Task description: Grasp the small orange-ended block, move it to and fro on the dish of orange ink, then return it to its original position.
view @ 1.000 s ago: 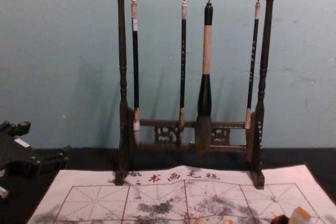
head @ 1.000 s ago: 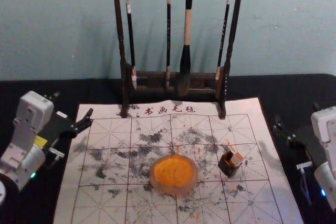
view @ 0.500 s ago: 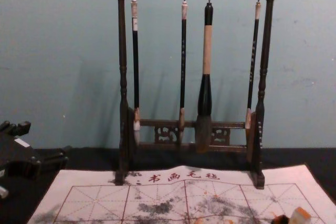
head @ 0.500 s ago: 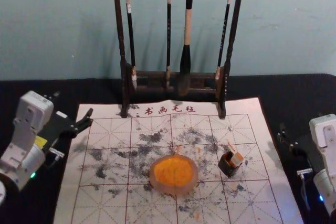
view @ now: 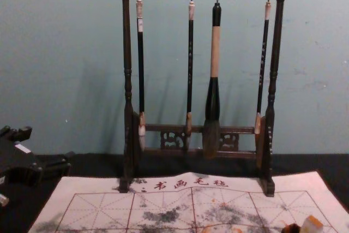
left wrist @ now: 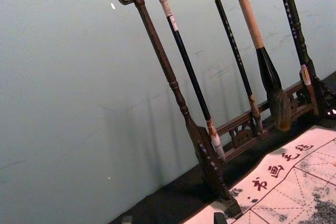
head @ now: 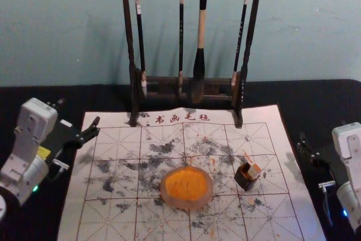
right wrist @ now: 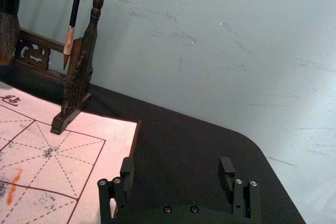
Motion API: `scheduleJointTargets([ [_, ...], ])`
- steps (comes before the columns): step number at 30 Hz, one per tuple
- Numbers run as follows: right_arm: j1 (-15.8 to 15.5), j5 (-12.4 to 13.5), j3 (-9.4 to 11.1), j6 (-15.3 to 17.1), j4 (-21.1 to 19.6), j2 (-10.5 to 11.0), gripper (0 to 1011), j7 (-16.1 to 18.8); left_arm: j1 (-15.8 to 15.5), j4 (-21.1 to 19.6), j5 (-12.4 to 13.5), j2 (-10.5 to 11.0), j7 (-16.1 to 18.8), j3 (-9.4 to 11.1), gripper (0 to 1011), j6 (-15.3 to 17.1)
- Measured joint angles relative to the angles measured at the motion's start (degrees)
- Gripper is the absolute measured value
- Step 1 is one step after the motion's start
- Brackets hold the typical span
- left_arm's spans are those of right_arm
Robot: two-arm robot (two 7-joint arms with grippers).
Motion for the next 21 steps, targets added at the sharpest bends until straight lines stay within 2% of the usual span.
scheduleJointTargets([
  [21, -0.02, 0.09, -0.04, -0.07, -0.13, 0.09, 1000, 0.09, 0.00, 0.00, 0.00, 0.00, 0.00, 0.00, 1001, 0.00],
])
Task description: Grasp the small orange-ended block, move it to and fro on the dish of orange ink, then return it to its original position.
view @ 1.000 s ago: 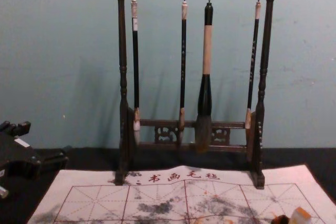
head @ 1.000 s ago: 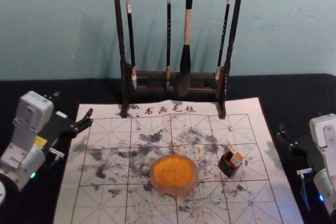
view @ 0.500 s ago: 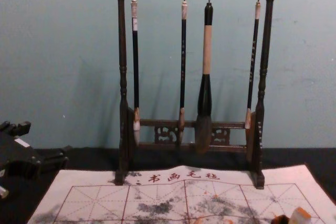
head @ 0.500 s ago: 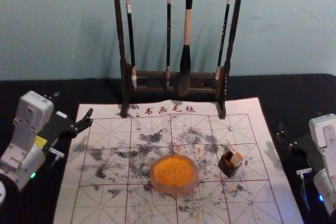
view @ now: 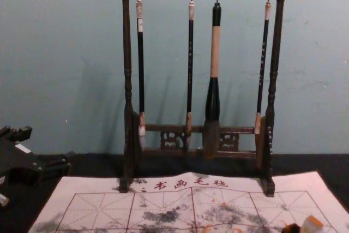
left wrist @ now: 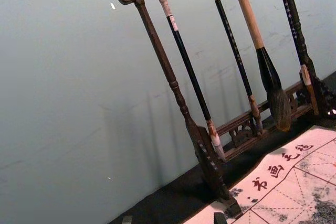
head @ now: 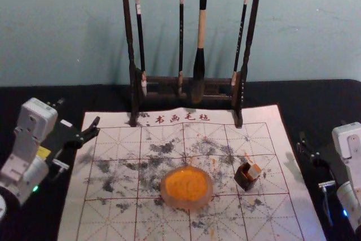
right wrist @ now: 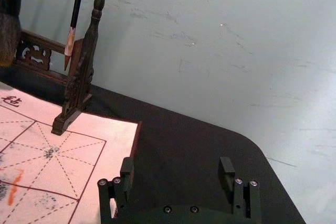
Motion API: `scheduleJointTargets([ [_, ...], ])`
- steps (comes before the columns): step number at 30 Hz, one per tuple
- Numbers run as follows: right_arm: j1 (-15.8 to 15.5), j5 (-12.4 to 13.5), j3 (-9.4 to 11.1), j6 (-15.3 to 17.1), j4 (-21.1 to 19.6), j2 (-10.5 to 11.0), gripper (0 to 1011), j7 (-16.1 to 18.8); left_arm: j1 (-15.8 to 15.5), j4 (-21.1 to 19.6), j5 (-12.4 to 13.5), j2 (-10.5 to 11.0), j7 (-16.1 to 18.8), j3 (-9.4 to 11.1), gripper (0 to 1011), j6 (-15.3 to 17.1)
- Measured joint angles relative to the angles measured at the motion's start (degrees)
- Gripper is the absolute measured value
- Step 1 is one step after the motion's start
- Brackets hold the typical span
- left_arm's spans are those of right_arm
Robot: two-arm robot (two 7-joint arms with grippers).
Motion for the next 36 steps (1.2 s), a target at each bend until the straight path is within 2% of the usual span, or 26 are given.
scheduleJointTargets([
  [36, 0.00, 0.01, 0.00, 0.01, 0.00, 0.00, 1000, -0.01, 0.00, 0.00, 0.00, 0.00, 0.00, 0.00, 1001, 0.00],
])
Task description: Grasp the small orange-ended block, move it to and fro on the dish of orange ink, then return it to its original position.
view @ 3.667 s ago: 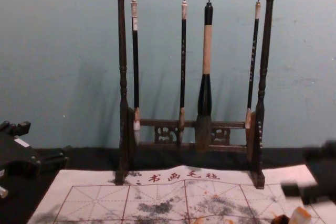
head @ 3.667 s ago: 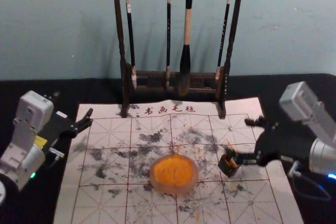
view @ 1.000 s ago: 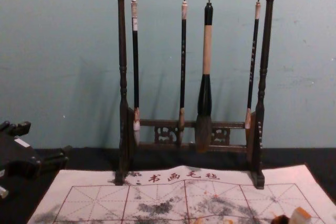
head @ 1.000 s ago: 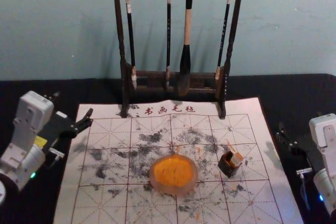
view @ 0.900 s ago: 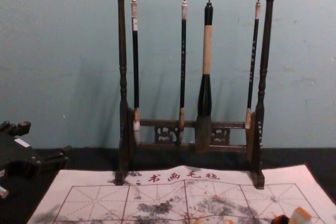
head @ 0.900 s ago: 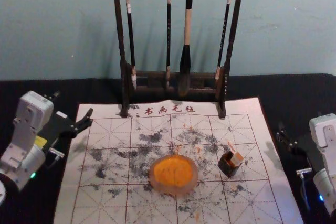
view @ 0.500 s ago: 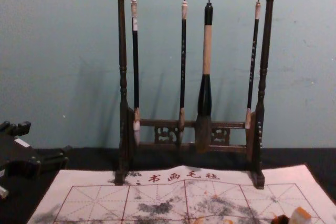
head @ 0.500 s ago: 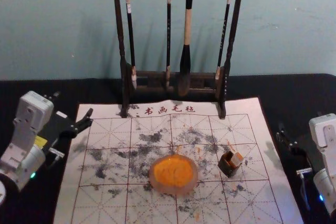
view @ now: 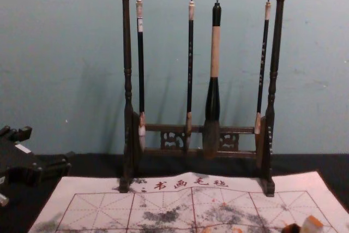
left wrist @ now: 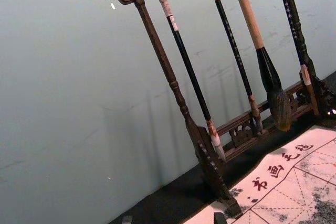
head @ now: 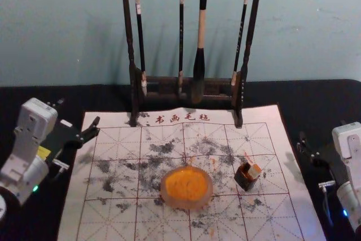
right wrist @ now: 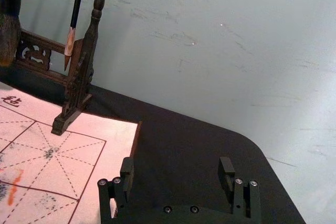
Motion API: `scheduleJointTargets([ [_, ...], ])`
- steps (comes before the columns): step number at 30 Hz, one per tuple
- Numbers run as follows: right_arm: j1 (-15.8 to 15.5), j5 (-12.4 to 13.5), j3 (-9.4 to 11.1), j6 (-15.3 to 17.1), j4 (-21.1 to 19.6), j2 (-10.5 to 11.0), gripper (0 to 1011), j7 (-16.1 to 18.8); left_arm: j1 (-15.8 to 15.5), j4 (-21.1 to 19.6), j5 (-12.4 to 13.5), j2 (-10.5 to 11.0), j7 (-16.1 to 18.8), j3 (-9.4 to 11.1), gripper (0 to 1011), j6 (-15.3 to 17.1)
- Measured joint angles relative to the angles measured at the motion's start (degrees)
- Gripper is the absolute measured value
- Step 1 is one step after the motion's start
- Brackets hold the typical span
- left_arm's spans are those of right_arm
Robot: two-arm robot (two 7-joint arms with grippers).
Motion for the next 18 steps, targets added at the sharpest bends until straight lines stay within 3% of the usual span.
scheduleJointTargets([
  [18, 0.00, 0.00, 0.00, 0.00, 0.00, 0.00, 1000, 0.00, 0.00, 0.00, 0.00, 0.00, 0.00, 0.00, 1001, 0.00],
])
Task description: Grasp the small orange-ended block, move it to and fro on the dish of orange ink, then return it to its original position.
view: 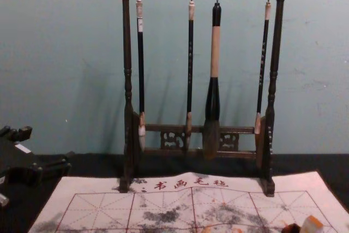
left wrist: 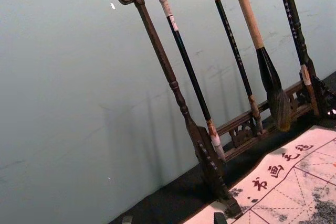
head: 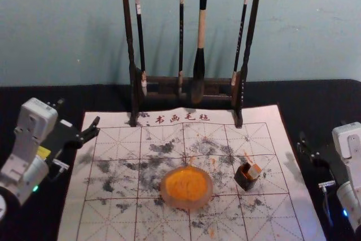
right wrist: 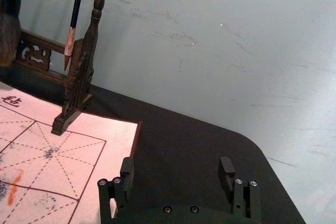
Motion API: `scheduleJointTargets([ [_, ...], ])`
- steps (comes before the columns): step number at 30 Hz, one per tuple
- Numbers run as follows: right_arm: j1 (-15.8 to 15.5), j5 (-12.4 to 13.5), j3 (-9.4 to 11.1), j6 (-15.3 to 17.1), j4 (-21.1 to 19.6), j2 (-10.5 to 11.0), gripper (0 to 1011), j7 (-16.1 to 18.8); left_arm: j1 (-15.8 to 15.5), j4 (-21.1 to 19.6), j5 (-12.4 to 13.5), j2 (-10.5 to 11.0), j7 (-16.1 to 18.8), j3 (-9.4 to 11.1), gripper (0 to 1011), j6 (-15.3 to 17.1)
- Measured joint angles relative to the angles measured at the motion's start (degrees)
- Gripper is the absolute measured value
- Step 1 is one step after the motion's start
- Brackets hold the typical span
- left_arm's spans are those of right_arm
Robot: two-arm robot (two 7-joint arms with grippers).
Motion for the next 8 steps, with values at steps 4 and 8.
scheduleJointTargets([
  [4, 0.00, 0.00, 0.00, 0.00, 0.00, 0.00, 1000, 0.00, 0.00, 0.00, 0.00, 0.00, 0.00, 0.00, 1001, 0.00],
  [8, 0.00, 0.00, 0.00, 0.00, 0.00, 0.00, 1000, 0.00, 0.00, 0.00, 0.00, 0.00, 0.00, 0.00, 1001, 0.00],
])
